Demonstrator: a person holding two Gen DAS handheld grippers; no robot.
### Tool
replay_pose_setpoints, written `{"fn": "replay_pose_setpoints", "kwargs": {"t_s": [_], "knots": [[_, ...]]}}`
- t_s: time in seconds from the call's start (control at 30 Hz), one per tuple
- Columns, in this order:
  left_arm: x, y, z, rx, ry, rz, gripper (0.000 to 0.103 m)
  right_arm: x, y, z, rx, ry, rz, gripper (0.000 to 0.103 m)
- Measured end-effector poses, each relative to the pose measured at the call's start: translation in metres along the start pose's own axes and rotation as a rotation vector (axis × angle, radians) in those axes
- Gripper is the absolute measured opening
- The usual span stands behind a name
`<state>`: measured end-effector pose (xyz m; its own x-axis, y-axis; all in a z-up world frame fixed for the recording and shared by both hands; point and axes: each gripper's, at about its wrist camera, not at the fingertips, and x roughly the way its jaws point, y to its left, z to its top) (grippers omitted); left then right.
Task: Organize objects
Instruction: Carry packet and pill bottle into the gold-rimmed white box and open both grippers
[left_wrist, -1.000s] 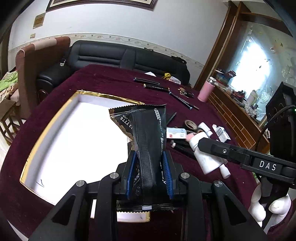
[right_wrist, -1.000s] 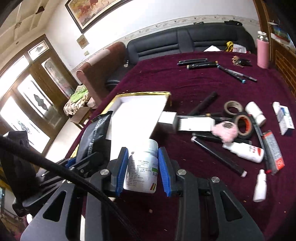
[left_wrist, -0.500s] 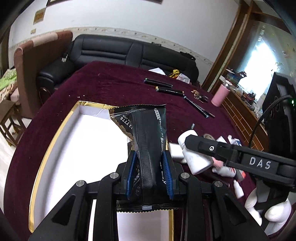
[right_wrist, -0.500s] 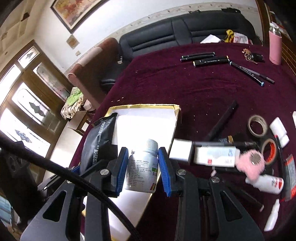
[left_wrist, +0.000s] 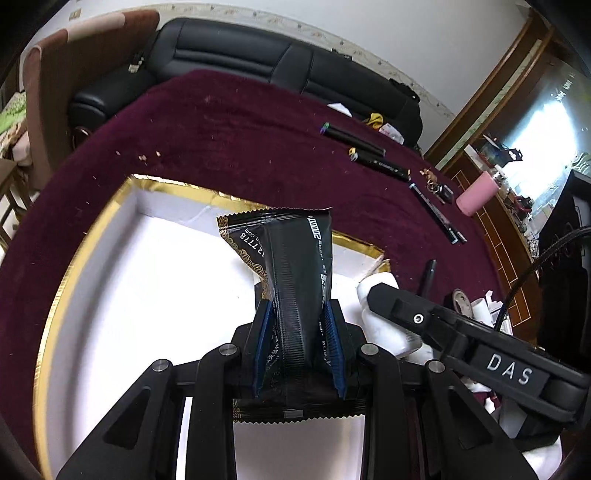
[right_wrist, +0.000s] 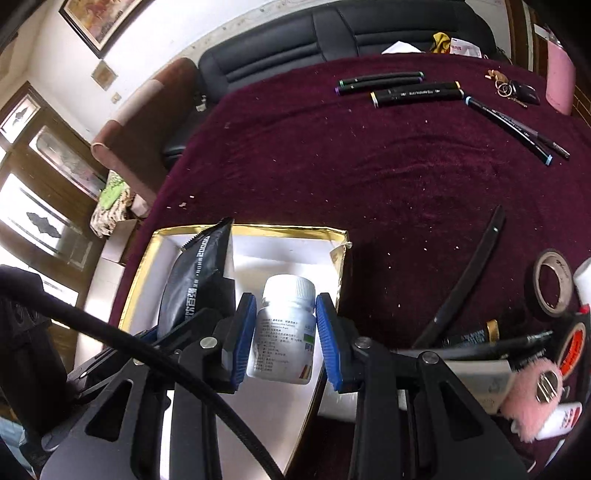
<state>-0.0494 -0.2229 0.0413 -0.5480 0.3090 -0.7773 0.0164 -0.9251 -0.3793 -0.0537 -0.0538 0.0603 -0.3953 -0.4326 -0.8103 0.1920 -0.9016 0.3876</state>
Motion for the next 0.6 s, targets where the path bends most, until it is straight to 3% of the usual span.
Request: {"fn": "replay_pose_setpoints", "kwargs": {"t_s": [0.3, 0.6], "knots": [[0.02, 0.008, 0.003, -0.05, 0.03, -0.033, 0.024, 0.008, -0.001, 0.007, 0.012, -0.004, 0.0, 0.032], [0.024, 0.016, 0.003, -0.126, 0.054, -0.067, 0.035, 0.003, -0.002, 0.006, -0.004, -0.034, -0.004, 0.032]]}}
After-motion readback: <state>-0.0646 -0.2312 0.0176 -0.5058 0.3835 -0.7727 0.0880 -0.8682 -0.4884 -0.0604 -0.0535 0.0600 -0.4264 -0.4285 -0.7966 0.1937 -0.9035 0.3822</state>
